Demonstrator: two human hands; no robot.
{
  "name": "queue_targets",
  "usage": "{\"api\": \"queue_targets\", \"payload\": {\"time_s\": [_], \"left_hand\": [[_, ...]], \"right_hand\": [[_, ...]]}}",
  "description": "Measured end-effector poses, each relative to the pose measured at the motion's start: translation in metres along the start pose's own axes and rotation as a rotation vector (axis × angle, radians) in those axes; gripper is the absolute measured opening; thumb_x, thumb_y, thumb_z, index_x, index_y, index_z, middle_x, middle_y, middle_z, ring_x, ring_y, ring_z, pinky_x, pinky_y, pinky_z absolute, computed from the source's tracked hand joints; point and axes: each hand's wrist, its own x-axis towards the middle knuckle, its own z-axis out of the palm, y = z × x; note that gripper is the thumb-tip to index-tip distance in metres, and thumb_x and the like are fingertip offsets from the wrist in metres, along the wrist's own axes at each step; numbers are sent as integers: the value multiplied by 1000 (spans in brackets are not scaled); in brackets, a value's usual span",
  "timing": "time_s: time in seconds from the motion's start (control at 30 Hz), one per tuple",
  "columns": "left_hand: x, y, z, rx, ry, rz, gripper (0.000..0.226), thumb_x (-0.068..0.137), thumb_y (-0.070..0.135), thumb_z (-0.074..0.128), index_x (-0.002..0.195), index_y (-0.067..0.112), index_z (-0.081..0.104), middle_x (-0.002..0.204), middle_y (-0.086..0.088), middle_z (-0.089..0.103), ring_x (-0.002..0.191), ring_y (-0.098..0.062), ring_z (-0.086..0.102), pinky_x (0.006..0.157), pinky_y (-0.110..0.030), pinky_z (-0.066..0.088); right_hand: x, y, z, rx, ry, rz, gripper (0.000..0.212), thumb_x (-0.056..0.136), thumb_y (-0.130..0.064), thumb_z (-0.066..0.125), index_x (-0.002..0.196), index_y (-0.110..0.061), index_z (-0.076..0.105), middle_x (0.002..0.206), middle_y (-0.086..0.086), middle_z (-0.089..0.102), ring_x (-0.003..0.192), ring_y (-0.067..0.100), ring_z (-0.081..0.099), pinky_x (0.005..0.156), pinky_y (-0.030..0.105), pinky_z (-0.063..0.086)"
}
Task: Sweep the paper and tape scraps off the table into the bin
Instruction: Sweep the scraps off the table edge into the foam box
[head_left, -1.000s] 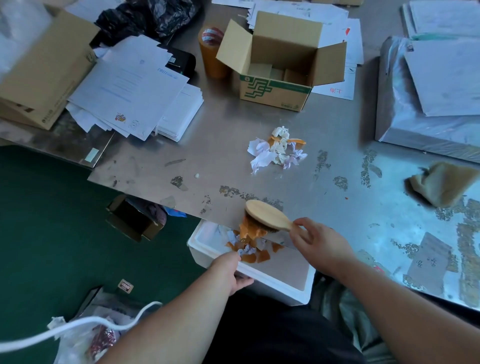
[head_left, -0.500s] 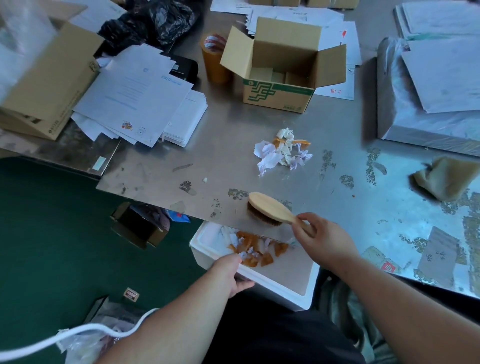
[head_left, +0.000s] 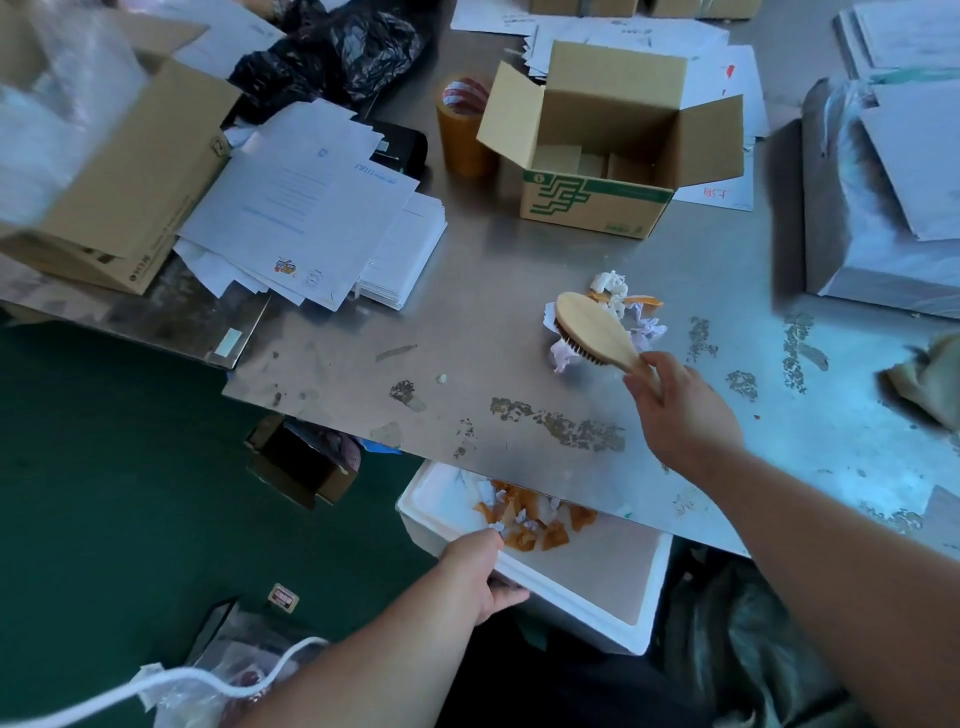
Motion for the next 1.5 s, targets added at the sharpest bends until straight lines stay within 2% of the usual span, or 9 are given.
{"api": "queue_targets", "payload": {"time_s": [0.17, 0.37, 0.67, 0.73, 0.87, 1.0, 1.13, 1.33, 1.5], "left_hand": [[-7, 3, -2, 29, 15, 11, 21, 99, 10, 63, 114, -2, 56, 108, -23, 64, 90, -39, 69, 51, -52, 62], [-13, 5, -6, 28, 15, 2, 19, 98, 10, 65, 110, -2, 57, 107, -22, 64, 88, -38, 69, 48, -49, 62], [-18, 5, -6, -1, -27, -3, 17, 99, 7, 62, 107, -6, 55, 100, -24, 62, 80, -38, 65, 56, -53, 62], [-17, 4, -5, 8, -26, 6, 16, 100, 7, 62, 106, -6, 54, 99, -25, 62, 80, -39, 65, 61, -55, 62], [-14, 1, -6, 17, -35, 44, 22, 98, 7, 63, 115, -5, 56, 108, -27, 64, 84, -40, 65, 41, -52, 58], [-10, 1, -6, 32, -49, 63, 24, 100, 9, 62, 119, -3, 55, 107, -27, 65, 83, -39, 65, 63, -53, 63], [-9, 0, -7, 44, -65, 74, 27, 99, 14, 67, 118, -1, 55, 104, -27, 65, 82, -40, 66, 39, -47, 58], [-3, -4, -13, -28, -64, 62, 18, 100, 12, 65, 100, -1, 52, 99, -24, 60, 79, -38, 62, 77, -57, 61], [-1, -3, -20, 1, -39, 42, 24, 95, 13, 71, 109, -3, 58, 109, -24, 66, 92, -41, 68, 74, -61, 63]], "right_hand": [[3, 1, 8, -74, -156, -23, 24, 105, -43, 38, 100, -26, 53, 95, 9, 62, 76, 30, 58, 65, 37, 47], [-32, 2, 19, 10, -190, 37, 32, 104, -44, 44, 117, -20, 60, 105, 9, 67, 92, 33, 62, 80, 41, 52], [-87, 19, 32, 28, -244, 64, 42, 102, -52, 45, 139, -37, 59, 120, -1, 68, 107, 25, 64, 84, 33, 47], [-100, 25, 34, 25, -264, 47, 43, 101, -54, 44, 139, -39, 58, 112, -8, 69, 99, 19, 65, 79, 33, 49], [-128, 31, 39, -24, -275, 9, 40, 100, -60, 40, 130, -43, 60, 95, -14, 65, 86, 11, 63, 70, 32, 50], [-147, 31, 42, -36, -239, -32, 24, 100, -56, 41, 108, -42, 58, 82, -16, 61, 78, 11, 60, 69, 35, 52], [-158, 31, 49, -164, -292, -103, 30, 100, -57, 36, 94, -32, 50, 75, -10, 58, 70, 11, 56, 63, 35, 51], [-157, 19, 49, -41, -240, -70, 27, 98, -59, 42, 101, -38, 59, 76, -13, 65, 70, 8, 60, 64, 35, 54], [-121, -3, 33, 17, -122, -53, 29, 102, -55, 40, 116, -39, 60, 87, -11, 61, 73, 11, 59, 60, 31, 44]]}}
